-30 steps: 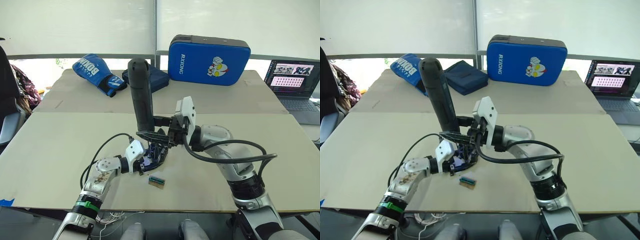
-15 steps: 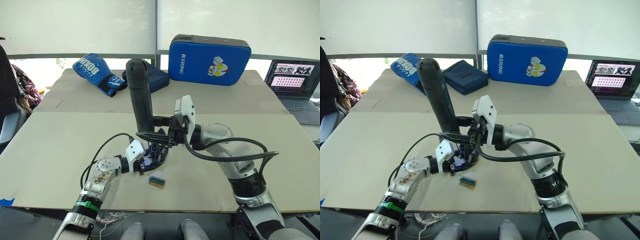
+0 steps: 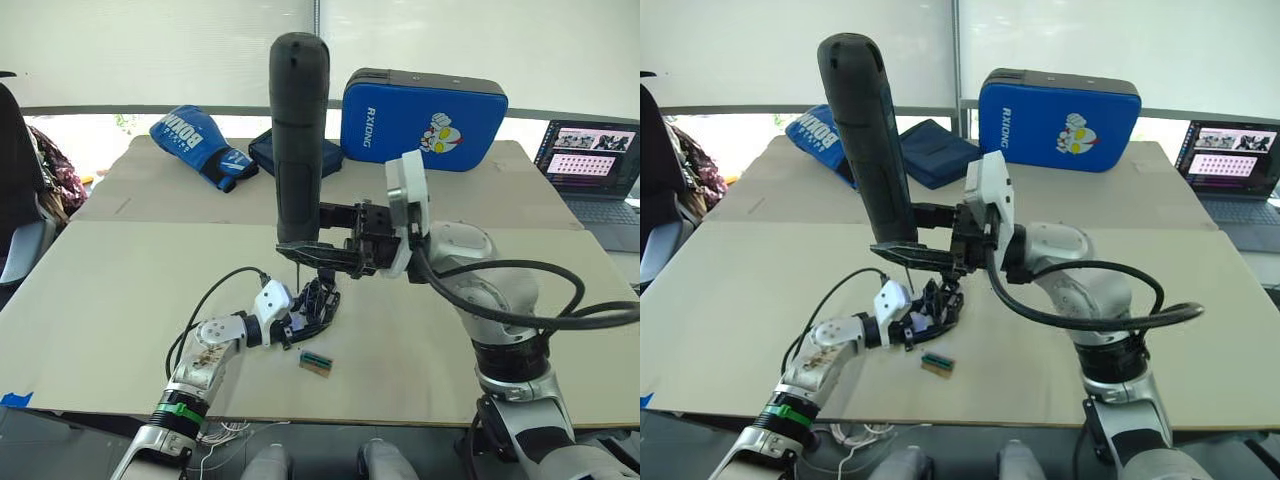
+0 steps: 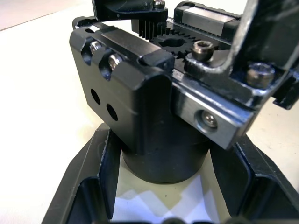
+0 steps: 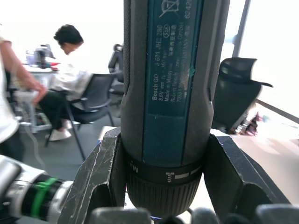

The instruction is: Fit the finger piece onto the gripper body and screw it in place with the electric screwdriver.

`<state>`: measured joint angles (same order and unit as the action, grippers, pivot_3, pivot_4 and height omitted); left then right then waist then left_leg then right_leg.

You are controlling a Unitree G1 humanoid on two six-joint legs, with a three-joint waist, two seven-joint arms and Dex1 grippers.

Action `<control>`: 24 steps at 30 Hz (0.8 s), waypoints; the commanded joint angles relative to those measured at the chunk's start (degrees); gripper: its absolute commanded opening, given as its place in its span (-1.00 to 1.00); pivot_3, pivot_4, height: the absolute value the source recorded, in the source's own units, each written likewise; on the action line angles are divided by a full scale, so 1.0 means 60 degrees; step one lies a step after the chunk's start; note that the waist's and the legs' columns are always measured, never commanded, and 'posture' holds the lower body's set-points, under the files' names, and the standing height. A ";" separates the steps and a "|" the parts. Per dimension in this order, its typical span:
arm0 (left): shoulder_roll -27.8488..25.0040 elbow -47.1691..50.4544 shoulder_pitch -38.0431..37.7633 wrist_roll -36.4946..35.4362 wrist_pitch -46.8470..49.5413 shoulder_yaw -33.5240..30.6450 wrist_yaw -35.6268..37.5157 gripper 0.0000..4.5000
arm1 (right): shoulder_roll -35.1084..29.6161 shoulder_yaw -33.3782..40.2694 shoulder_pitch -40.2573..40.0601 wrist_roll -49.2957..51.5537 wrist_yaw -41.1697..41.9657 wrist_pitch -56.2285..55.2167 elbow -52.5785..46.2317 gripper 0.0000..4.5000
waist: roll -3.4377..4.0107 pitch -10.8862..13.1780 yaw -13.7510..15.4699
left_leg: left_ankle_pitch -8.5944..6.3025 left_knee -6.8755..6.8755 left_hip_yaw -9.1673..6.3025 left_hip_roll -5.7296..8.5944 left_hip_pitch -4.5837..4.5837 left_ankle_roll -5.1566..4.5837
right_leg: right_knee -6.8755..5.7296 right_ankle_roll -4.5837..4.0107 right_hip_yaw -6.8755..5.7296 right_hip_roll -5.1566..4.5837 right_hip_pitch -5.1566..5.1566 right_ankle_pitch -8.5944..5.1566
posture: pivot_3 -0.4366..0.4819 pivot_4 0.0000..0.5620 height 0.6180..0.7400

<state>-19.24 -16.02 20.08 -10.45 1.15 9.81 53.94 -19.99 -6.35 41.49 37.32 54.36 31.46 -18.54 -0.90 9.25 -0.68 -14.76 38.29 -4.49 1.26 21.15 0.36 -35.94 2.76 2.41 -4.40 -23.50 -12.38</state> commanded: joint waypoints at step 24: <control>-0.4086 0.1510 -0.2382 -0.3255 -0.0231 -0.3391 0.4300 0.99 | -0.9596 0.3452 -0.4629 0.2039 0.2624 0.3552 0.1272 -0.15 | -0.0024 0.0068 0.0008 | 0.0000 -0.0040 0.0055 -0.0032 0.0108 -0.0001 | 0.0034 -0.0015 0.0012 -0.0014 -0.0126 -0.0017 | -0.05 -0.47 1.00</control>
<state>-42.67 -9.26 5.58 -27.87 1.53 -8.37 76.55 -75.09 14.78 14.64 54.68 66.38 55.36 -14.63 -1.04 9.66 -0.63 -14.76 38.05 -4.14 1.07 21.85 0.35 -35.72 2.69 2.48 -4.48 -24.30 -12.50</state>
